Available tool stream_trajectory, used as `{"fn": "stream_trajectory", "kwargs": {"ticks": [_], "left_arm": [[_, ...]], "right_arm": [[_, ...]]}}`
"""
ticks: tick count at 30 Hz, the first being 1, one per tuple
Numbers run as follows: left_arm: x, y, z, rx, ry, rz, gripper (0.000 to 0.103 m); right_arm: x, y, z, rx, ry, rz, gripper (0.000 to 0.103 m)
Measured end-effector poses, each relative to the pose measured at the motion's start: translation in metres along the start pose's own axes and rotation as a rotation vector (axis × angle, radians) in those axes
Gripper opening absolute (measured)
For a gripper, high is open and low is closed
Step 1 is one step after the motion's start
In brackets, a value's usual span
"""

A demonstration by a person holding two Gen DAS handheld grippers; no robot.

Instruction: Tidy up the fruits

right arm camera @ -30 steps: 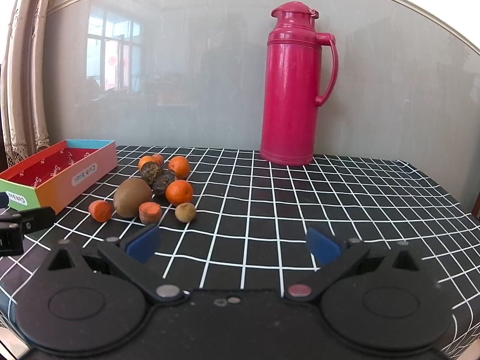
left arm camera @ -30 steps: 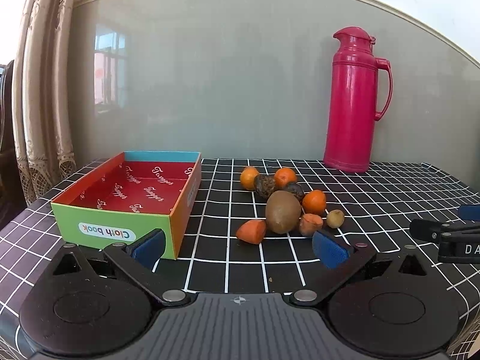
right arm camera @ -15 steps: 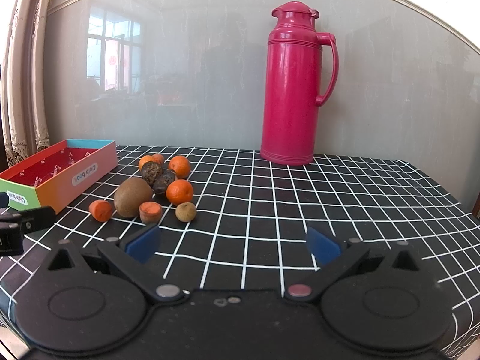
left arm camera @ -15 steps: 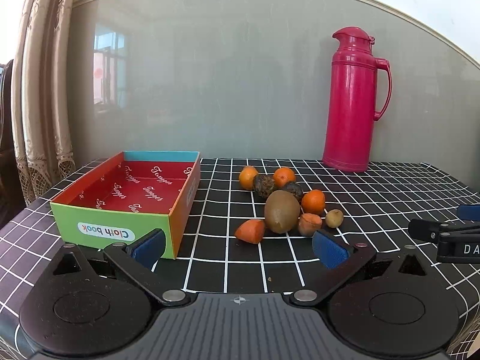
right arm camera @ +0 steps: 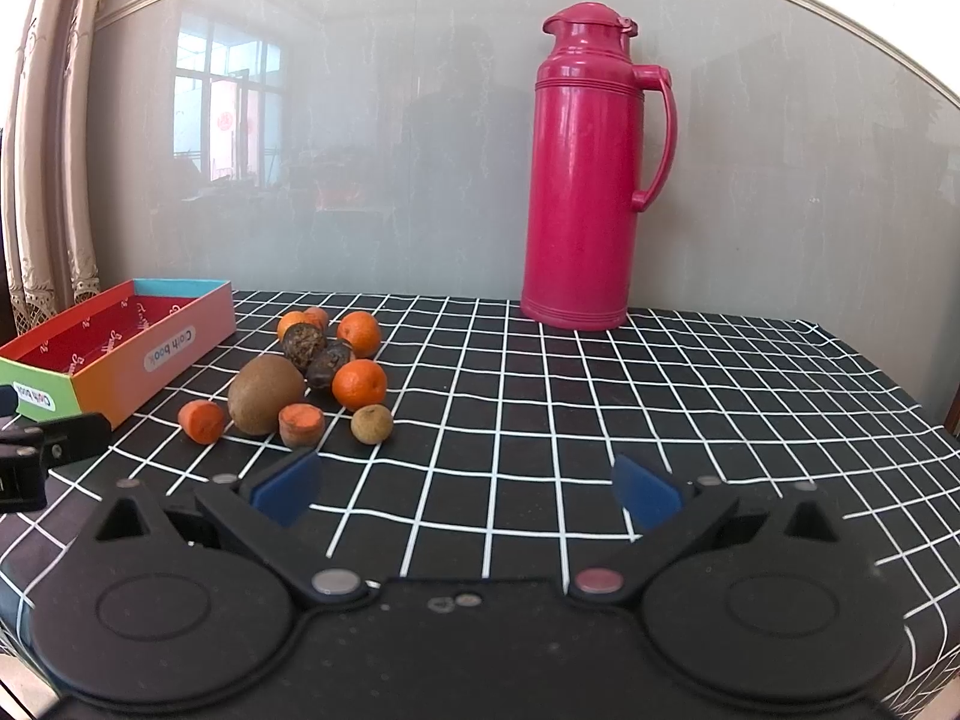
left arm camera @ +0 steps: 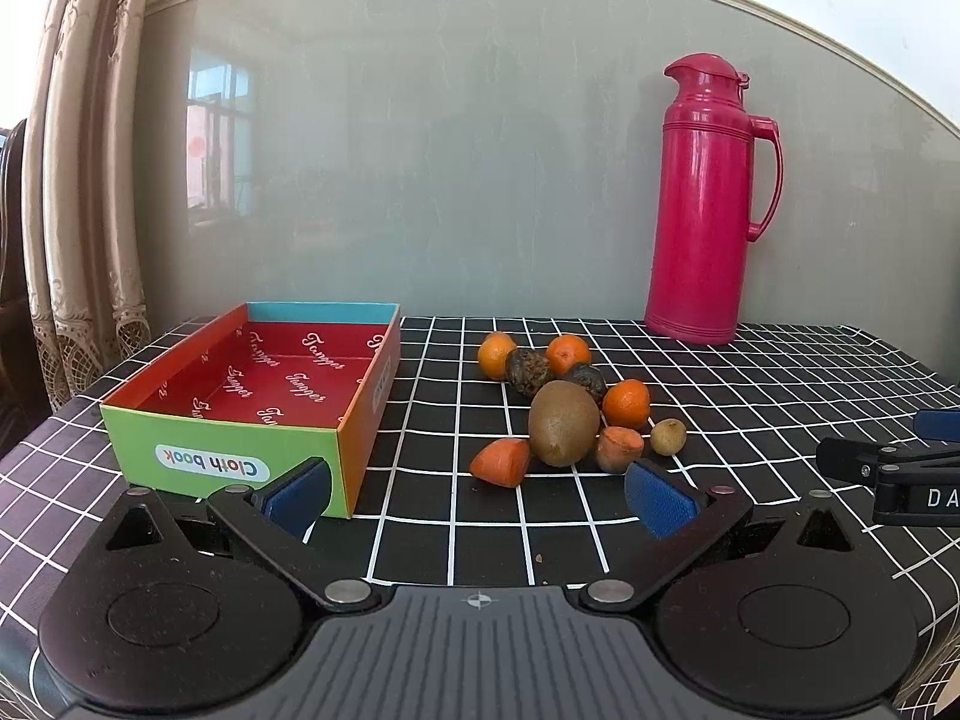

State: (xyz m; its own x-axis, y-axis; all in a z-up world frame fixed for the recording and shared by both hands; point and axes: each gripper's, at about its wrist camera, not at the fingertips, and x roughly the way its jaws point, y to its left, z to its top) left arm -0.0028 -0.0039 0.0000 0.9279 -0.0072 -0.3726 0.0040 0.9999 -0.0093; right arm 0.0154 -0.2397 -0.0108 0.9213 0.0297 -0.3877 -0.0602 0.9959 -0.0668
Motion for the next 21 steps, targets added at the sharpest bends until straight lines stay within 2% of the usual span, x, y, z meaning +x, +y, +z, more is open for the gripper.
{"fn": "stream_trajectory", "kwargs": {"ticks": [21], "left_arm": [[0.0005,-0.0004,0.0001,0.005,-0.001,-0.003,0.103]], "right_arm": [[0.0003,0.0004,-0.0001,0.0,0.003,0.0,0.103]]}}
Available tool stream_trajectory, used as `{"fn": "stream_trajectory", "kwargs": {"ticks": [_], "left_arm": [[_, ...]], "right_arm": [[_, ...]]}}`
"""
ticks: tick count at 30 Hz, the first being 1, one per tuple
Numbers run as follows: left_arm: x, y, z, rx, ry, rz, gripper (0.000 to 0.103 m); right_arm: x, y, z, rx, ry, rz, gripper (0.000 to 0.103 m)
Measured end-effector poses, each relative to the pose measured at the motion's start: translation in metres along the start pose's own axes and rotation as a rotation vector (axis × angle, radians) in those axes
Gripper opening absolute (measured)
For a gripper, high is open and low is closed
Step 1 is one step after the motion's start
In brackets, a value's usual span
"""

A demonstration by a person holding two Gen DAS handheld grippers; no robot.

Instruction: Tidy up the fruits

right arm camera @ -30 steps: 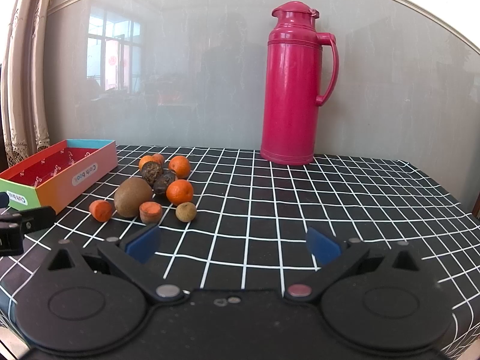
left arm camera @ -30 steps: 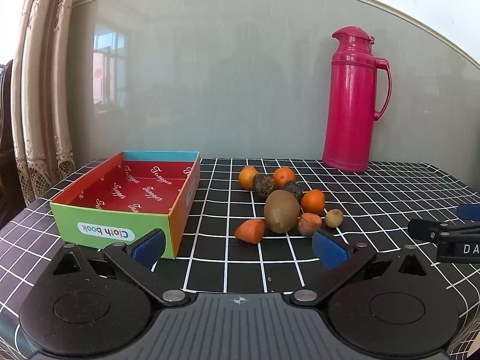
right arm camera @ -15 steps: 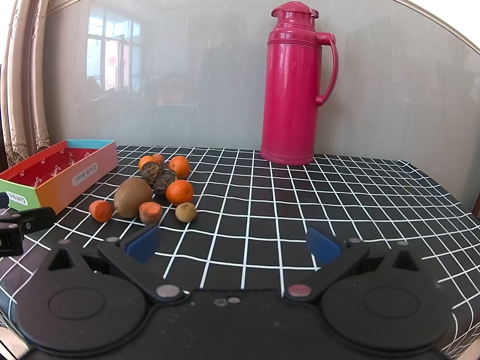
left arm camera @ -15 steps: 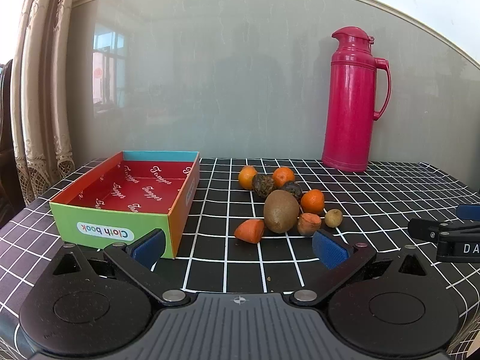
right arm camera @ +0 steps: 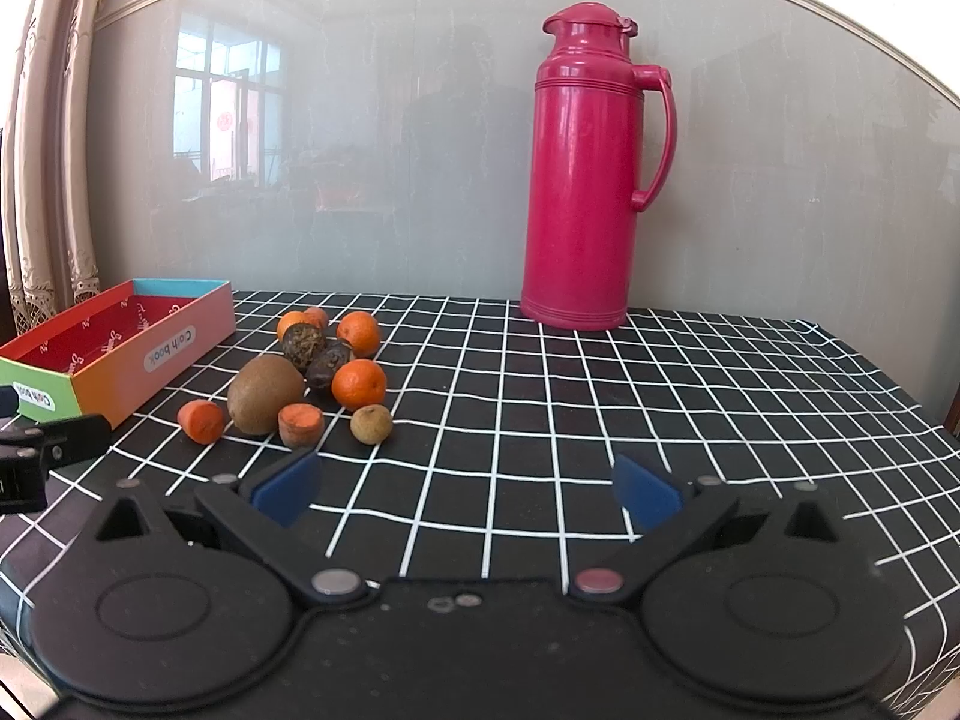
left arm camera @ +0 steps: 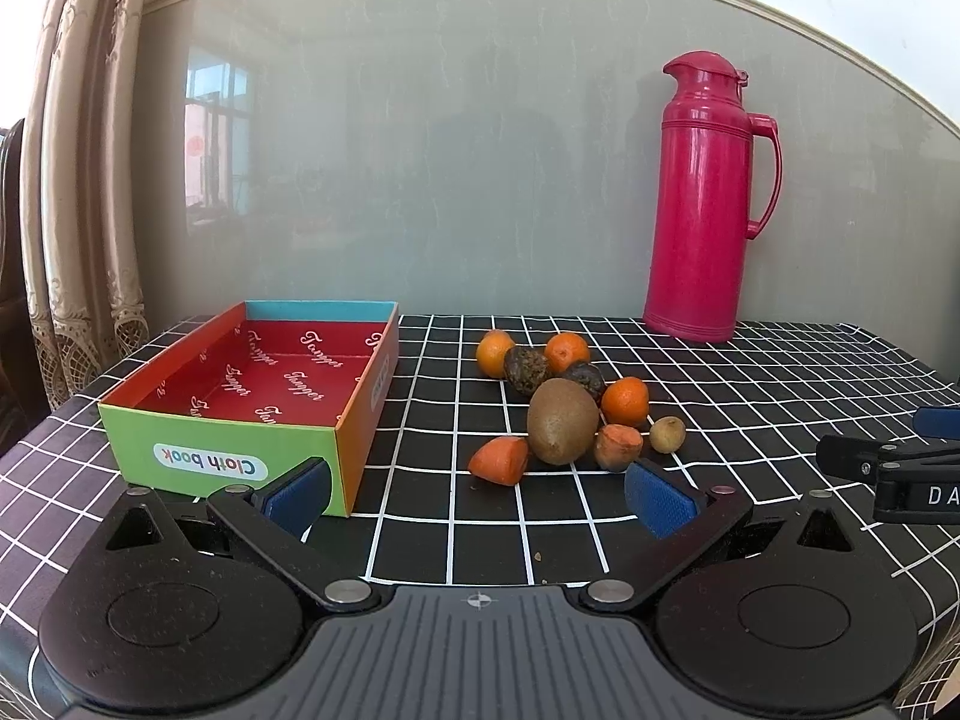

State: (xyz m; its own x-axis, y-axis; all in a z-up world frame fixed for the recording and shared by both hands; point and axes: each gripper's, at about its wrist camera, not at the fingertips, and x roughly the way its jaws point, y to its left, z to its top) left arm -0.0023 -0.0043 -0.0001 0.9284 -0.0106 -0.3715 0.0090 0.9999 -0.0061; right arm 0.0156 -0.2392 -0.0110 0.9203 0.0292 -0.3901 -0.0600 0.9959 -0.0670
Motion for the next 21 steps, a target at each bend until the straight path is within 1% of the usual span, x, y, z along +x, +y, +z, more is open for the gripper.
{"fn": "stream_trajectory", "kwargs": {"ticks": [8,13,18,21], "left_arm": [[0.001,0.0,0.0,0.0,0.008,-0.007,0.103],[0.001,-0.001,-0.001,0.012,0.002,0.009,0.103],[0.005,-0.002,0.0,0.012,0.015,0.015,0.103],[0.013,0.0,0.001,-0.014,0.036,-0.019,0.103]], "right_arm": [[0.0,-0.001,0.0,0.0,0.0,0.0,0.103],[0.0,0.0,0.0,0.0,0.0,0.0,0.103],[0.0,-0.001,0.0,0.003,-0.001,-0.001,0.103],[-0.001,-0.002,0.0,0.008,-0.002,0.001,0.103]]}}
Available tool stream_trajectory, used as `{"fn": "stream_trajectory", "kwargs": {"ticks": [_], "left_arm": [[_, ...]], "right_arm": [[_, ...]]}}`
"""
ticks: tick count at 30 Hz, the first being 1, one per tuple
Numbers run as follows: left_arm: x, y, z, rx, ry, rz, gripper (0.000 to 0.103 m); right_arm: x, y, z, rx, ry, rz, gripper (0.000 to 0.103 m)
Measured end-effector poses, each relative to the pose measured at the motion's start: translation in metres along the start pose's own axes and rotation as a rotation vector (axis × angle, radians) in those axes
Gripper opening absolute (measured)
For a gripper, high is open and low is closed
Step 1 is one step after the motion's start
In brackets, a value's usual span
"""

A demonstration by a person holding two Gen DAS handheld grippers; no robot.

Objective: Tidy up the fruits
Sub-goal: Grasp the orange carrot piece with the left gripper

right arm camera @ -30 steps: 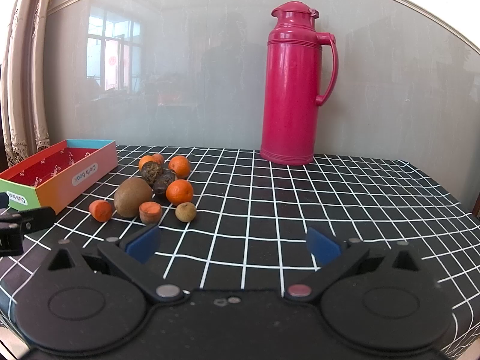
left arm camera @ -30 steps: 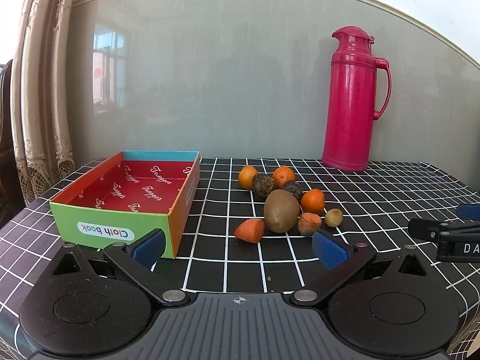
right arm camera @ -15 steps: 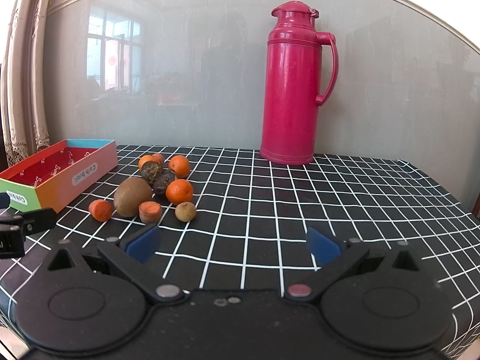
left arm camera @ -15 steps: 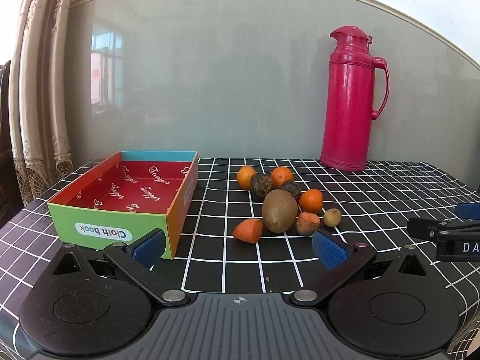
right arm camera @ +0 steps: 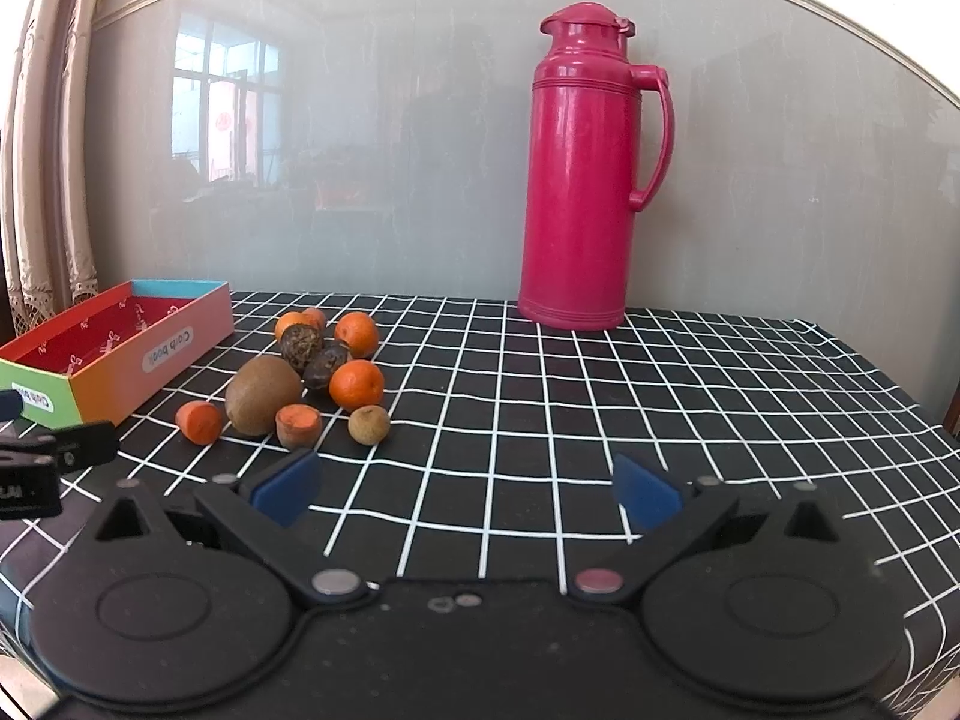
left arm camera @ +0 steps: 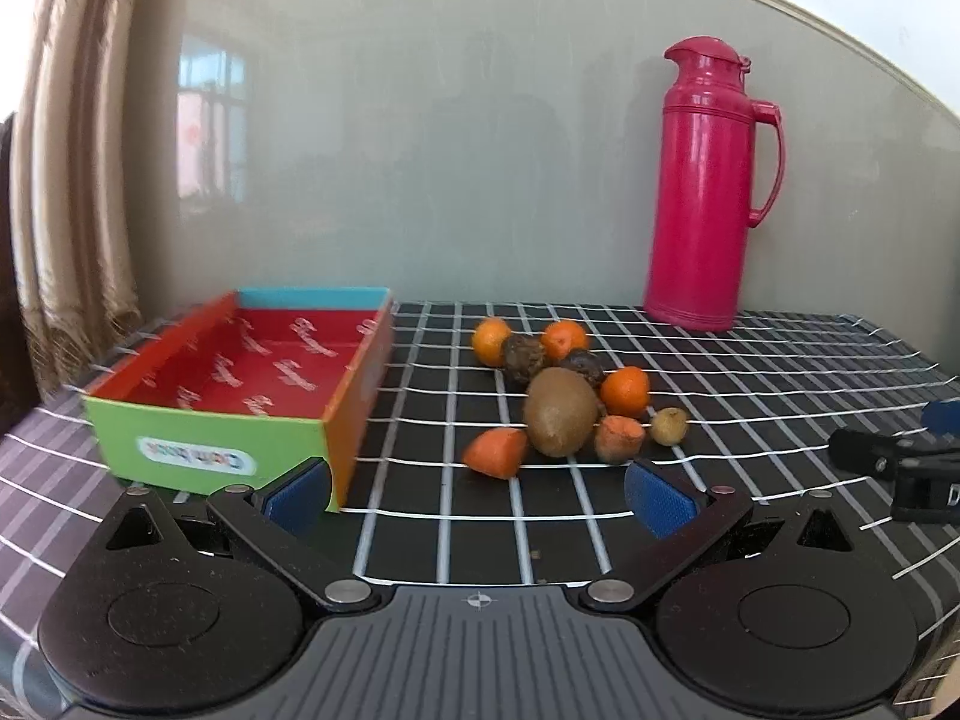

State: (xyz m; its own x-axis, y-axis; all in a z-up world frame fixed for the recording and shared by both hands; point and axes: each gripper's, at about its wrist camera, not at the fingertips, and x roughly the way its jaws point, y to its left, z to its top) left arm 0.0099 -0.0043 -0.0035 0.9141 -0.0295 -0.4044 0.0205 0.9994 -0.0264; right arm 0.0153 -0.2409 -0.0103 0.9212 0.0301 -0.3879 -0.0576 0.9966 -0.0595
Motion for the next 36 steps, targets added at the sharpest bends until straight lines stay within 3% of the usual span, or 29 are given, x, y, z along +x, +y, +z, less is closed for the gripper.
{"fn": "stream_trajectory", "kwargs": {"ticks": [6,9,15,17,18,19,26,28,36], "left_arm": [[0.017,-0.002,0.002,-0.022,0.043,-0.009,0.103],[0.024,-0.008,0.005,-0.019,0.026,0.013,0.103],[0.068,-0.012,0.014,-0.009,0.088,-0.004,0.102],[0.081,-0.016,0.015,0.008,0.111,-0.009,0.085],[0.087,-0.017,0.015,0.018,0.129,-0.015,0.067],[0.095,-0.02,0.015,0.03,0.157,-0.025,0.059],[0.12,-0.026,0.015,0.066,0.209,-0.008,0.054],[0.12,-0.027,0.015,0.068,0.207,-0.003,0.039],[0.106,-0.024,0.014,0.086,0.184,0.0,0.039]], "right_arm": [[0.001,-0.006,0.001,0.024,0.001,-0.009,0.103],[0.005,-0.013,0.004,0.058,0.017,-0.019,0.103],[0.009,-0.026,0.004,0.125,0.031,-0.047,0.103],[0.007,-0.025,0.003,0.112,0.023,-0.049,0.103],[0.007,-0.024,0.002,0.102,0.019,-0.051,0.103],[0.006,-0.024,0.002,0.096,0.018,-0.052,0.103],[0.006,-0.029,0.003,0.098,0.012,-0.058,0.103],[0.008,-0.031,0.003,0.105,0.015,-0.057,0.103],[0.009,-0.027,0.004,0.105,0.012,-0.045,0.103]]}}
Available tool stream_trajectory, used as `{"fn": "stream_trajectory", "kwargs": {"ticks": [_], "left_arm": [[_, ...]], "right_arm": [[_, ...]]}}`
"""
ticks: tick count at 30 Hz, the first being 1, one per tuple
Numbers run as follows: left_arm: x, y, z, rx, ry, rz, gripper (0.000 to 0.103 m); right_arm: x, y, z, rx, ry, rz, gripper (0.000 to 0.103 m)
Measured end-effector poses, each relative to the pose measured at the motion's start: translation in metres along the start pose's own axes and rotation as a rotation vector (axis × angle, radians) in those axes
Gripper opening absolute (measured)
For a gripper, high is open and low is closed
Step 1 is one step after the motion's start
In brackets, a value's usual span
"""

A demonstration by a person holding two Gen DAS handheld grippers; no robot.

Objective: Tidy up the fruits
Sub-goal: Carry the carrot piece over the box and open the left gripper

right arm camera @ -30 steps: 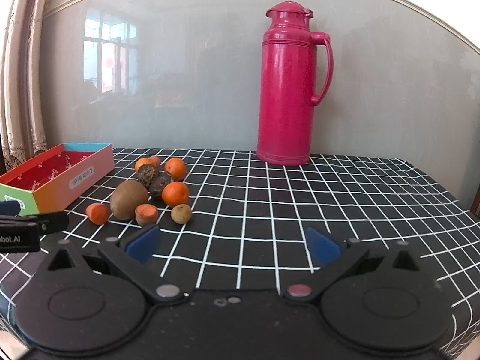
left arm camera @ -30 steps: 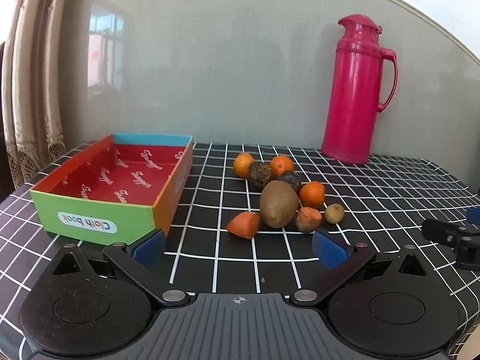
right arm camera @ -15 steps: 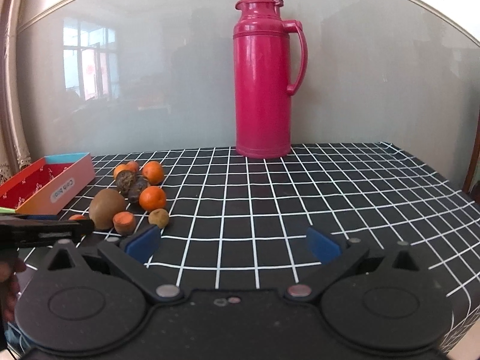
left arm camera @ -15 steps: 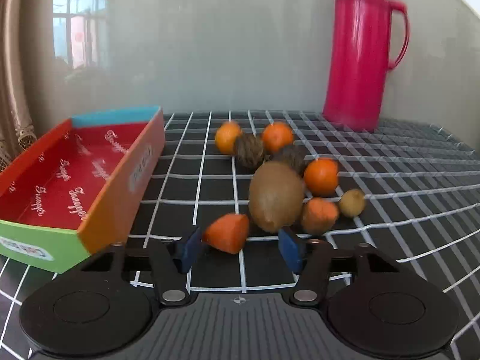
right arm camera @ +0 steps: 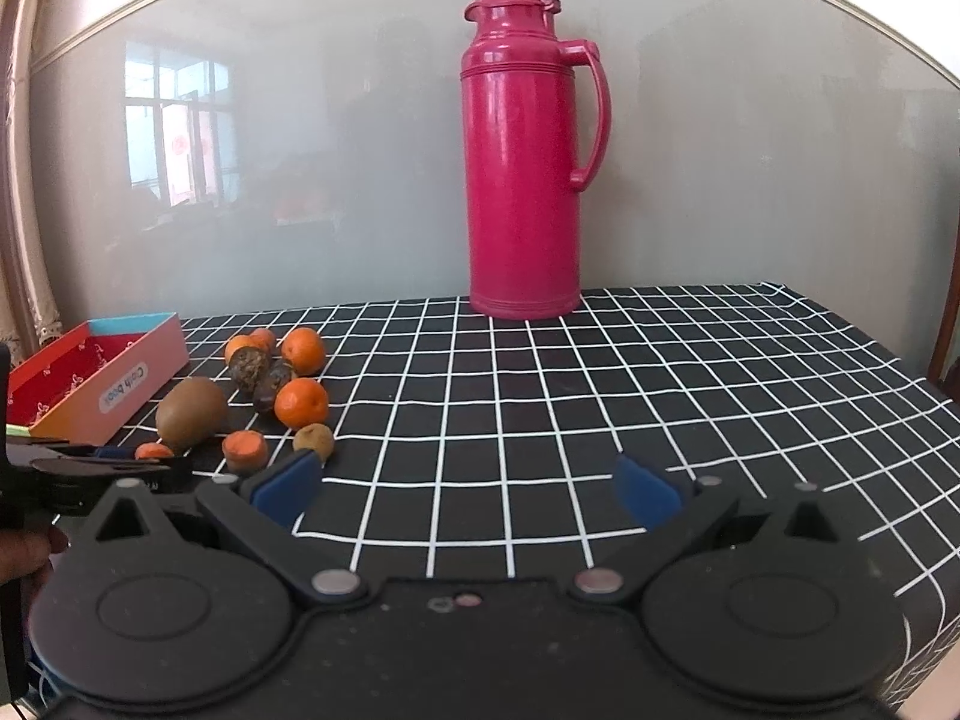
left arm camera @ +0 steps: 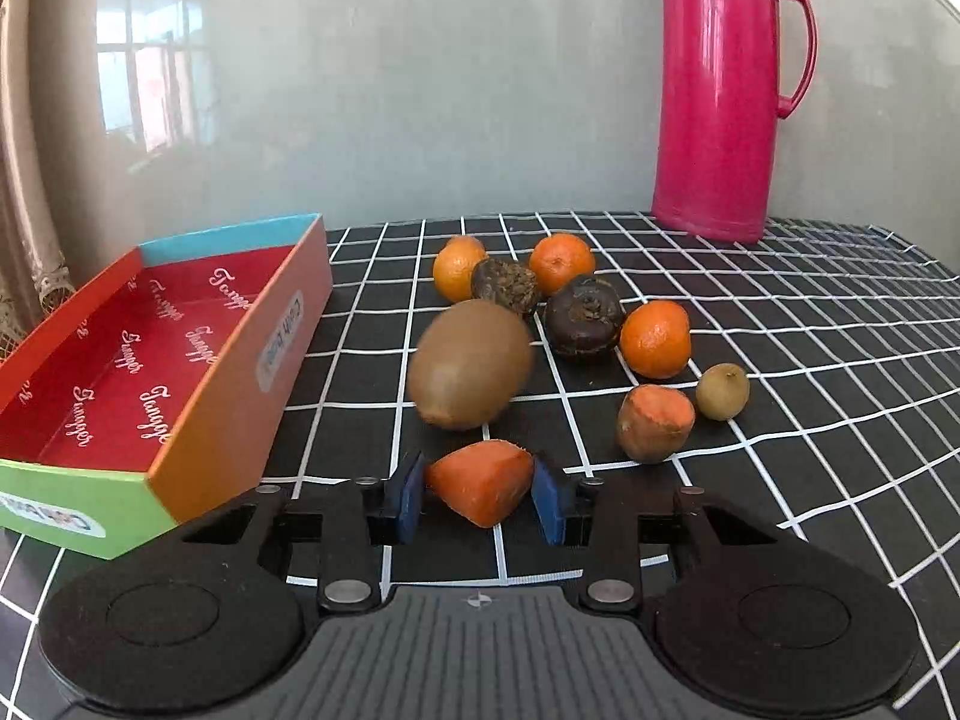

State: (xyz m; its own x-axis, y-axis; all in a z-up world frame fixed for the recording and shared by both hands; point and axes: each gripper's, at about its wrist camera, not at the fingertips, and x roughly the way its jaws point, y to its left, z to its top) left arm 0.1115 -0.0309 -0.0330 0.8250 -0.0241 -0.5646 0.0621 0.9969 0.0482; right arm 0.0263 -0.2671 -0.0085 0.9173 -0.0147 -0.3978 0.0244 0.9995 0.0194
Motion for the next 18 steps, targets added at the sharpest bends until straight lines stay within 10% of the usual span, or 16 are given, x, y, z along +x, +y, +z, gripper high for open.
{"fn": "stream_trajectory", "kwargs": {"ticks": [18], "left_arm": [[-0.054,0.088,0.015,-0.123,-0.142,0.15,0.039]], "right_arm": [[0.011,0.033,-0.002,-0.05,0.023,0.026,0.103]]}}
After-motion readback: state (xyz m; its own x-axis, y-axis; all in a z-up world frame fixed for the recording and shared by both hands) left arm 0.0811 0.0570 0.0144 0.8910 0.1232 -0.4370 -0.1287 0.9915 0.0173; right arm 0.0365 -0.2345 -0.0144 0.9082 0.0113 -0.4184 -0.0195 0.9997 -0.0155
